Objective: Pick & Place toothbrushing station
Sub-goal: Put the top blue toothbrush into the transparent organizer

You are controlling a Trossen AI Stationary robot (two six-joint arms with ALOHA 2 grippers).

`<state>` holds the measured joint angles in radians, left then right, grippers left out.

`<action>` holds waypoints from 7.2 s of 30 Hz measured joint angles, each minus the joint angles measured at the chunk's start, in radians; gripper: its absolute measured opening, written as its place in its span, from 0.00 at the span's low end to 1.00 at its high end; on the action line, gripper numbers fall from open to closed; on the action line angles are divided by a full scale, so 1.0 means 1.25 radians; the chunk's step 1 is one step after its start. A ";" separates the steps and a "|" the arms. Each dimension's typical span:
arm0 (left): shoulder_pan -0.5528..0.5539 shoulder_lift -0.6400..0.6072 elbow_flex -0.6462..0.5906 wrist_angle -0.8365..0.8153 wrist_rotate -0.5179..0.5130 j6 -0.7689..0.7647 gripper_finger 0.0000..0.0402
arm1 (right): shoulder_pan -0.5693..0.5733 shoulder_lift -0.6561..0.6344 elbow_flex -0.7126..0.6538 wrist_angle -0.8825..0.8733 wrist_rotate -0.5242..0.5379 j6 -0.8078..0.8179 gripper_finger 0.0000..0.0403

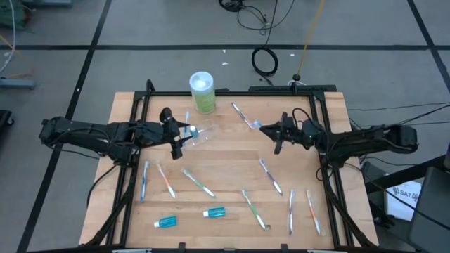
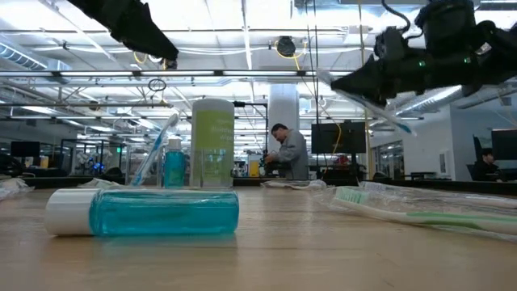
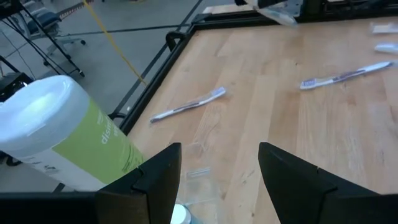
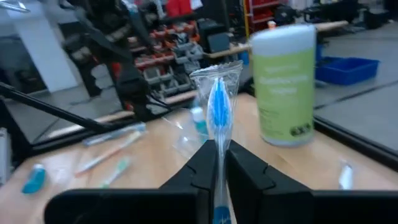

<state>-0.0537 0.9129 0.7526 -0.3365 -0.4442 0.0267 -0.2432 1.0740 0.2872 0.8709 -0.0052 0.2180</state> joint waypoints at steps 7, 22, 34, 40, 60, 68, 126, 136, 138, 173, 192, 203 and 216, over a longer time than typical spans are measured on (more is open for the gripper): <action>0.000 0.025 0.000 0.031 0.001 -0.010 0.54 | 0.071 0.020 0.061 0.001 0.001 -0.043 0.04; 0.007 0.243 0.001 0.380 0.025 -0.010 0.54 | 0.144 0.192 0.210 0.000 0.001 -0.107 0.04; 0.019 0.324 0.000 0.544 0.208 0.011 0.54 | 0.132 0.241 0.223 -0.004 0.000 -0.138 0.04; 0.034 0.323 0.000 0.573 0.216 -0.043 0.54 | 0.144 0.241 0.254 -0.053 0.000 -0.145 0.04; 0.038 0.323 0.000 0.565 0.319 -0.007 0.54 | 0.165 0.370 0.344 -0.013 0.003 -0.160 0.04; 0.037 0.323 0.000 0.563 0.245 0.003 0.54 | 0.165 0.369 0.344 -0.009 -0.025 -0.145 0.04; 0.038 0.323 0.000 0.607 0.335 0.014 0.34 | 0.198 0.369 0.382 0.006 0.004 -0.163 0.04; 0.038 0.323 0.000 0.608 0.336 0.014 0.18 | 0.198 0.369 0.382 0.006 0.003 -0.163 0.04; 0.038 0.323 0.000 0.608 0.336 0.014 0.16 | 0.198 0.369 0.382 0.005 0.003 -0.164 0.04; 0.036 0.315 0.136 0.209 0.136 -0.056 0.17 | 0.183 0.194 0.381 -0.474 0.007 -0.169 0.34; 0.155 0.315 0.377 -0.205 0.041 -0.245 0.17 | 0.183 0.194 0.381 -0.498 0.007 -0.169 0.34; 0.222 0.315 0.376 -0.286 0.098 -0.284 0.17 | 0.183 0.194 0.381 -0.498 0.007 -0.169 0.33; 0.237 0.410 0.375 -0.296 0.109 -0.301 0.17 | 0.183 0.194 0.381 -0.497 0.007 -0.184 0.32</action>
<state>0.2420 1.4252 1.2213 -0.7061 -0.3080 -0.3496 -0.0140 1.3167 0.7629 0.2493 0.0032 -0.0124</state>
